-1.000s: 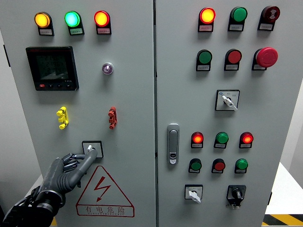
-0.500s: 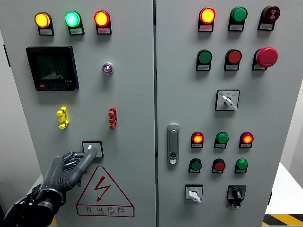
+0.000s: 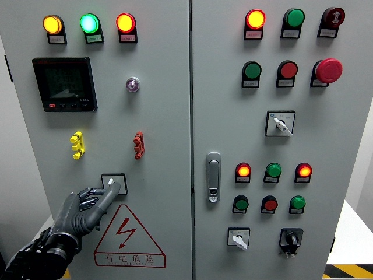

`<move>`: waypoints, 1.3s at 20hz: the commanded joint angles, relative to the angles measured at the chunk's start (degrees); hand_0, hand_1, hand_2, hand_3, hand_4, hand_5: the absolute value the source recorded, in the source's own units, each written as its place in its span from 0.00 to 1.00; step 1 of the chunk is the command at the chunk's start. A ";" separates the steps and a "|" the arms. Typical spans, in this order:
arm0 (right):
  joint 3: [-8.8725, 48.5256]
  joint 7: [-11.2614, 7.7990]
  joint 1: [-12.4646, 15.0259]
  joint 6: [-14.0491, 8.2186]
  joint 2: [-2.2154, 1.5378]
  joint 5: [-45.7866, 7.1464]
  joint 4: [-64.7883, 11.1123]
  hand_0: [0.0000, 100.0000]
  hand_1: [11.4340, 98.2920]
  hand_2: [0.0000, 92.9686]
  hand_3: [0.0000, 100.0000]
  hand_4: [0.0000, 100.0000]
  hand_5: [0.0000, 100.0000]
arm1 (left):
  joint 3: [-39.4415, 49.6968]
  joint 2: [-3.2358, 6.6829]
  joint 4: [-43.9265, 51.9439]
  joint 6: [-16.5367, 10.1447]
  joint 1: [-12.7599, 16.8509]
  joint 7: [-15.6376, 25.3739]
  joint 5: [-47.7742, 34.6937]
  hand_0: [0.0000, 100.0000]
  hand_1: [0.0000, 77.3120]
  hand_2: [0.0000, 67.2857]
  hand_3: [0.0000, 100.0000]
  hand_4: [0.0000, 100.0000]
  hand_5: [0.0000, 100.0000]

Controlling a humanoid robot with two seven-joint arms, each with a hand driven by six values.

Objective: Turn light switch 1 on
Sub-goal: 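Close the left hand's fingers around the rotary switch knob, then twist the rotary switch knob clockwise with the left hand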

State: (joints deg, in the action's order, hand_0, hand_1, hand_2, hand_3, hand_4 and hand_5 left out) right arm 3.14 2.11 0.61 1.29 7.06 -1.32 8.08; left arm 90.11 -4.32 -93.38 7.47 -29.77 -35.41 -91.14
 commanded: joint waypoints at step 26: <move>0.03 0.00 0.00 0.03 0.06 0.00 0.00 0.00 0.10 0.00 0.20 0.19 0.11 | -0.10 0.19 0.39 -0.09 -0.99 -2.20 0.08 0.11 0.58 0.78 0.89 1.00 0.94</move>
State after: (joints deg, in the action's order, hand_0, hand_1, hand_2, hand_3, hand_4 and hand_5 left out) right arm 3.16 2.11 0.61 1.26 7.11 -1.32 8.09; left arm 90.03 -4.19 -92.93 7.39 -30.73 -37.36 -91.11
